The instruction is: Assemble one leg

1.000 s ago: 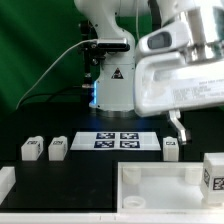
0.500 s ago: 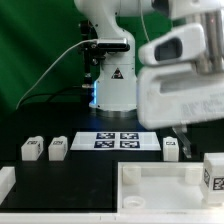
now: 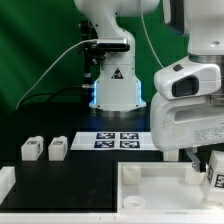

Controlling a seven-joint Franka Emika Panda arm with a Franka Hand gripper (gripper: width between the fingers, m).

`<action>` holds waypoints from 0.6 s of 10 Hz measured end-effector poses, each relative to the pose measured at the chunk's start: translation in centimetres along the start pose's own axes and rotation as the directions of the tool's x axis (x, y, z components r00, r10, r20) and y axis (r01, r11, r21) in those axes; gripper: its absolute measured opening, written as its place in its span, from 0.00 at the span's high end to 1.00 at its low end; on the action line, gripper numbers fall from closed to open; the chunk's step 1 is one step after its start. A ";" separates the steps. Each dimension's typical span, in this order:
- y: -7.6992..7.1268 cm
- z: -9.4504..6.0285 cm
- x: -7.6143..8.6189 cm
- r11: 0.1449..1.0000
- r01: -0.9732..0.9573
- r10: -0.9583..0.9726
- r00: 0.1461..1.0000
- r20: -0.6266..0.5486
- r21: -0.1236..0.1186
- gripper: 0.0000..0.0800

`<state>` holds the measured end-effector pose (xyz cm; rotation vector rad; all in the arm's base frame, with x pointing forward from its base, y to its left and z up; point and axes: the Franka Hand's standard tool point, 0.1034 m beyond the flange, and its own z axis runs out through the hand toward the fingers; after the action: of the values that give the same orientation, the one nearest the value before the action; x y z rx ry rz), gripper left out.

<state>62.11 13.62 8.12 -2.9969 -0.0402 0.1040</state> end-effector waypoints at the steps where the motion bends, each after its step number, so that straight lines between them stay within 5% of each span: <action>1: 0.4 0.3 -0.2 1.000 -0.026 0.026 1.000 0.011 -0.012 0.19; 6: 2.9 -1.0 1.6 0.998 -0.056 0.056 0.998 -0.001 -0.026 0.19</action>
Offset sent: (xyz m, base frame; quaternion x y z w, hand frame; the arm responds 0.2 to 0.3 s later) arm 0.0564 -0.0427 0.0315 -0.0469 0.0033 -0.0082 0.9989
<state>63.84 10.65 8.56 -3.0249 0.0422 0.1101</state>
